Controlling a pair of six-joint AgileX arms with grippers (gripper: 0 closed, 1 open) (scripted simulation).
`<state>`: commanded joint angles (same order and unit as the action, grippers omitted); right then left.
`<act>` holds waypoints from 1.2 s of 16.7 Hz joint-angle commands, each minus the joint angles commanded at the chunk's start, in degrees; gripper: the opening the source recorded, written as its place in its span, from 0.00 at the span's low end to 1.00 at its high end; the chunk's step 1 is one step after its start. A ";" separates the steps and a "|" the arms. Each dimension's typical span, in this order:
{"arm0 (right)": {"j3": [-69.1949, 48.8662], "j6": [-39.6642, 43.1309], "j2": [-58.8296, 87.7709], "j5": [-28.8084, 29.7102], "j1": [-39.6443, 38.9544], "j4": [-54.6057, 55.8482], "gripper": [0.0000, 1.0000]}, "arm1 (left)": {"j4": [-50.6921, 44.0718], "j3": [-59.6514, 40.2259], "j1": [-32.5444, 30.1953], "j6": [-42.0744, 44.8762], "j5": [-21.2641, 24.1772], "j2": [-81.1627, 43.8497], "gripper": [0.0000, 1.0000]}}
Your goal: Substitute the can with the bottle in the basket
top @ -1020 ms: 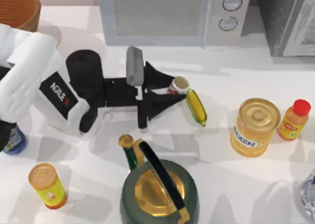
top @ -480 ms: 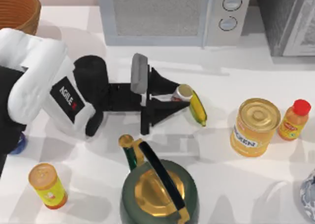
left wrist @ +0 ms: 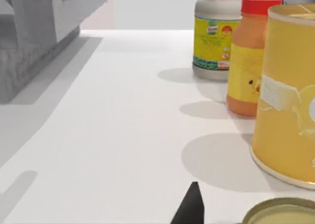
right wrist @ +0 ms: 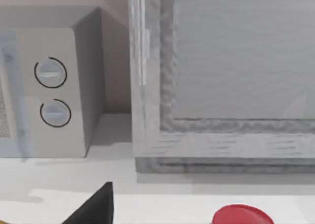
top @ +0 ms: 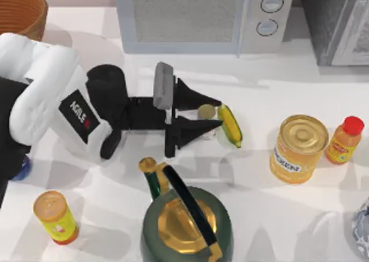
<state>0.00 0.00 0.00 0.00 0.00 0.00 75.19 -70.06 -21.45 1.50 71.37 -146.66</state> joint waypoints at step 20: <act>0.00 0.00 0.00 0.00 0.00 0.00 1.00 | -5.74 9.93 1.60 0.12 -9.62 12.40 1.00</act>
<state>0.00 0.00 0.00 0.00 0.00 0.00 69.45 -60.14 -19.84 1.62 61.75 -134.26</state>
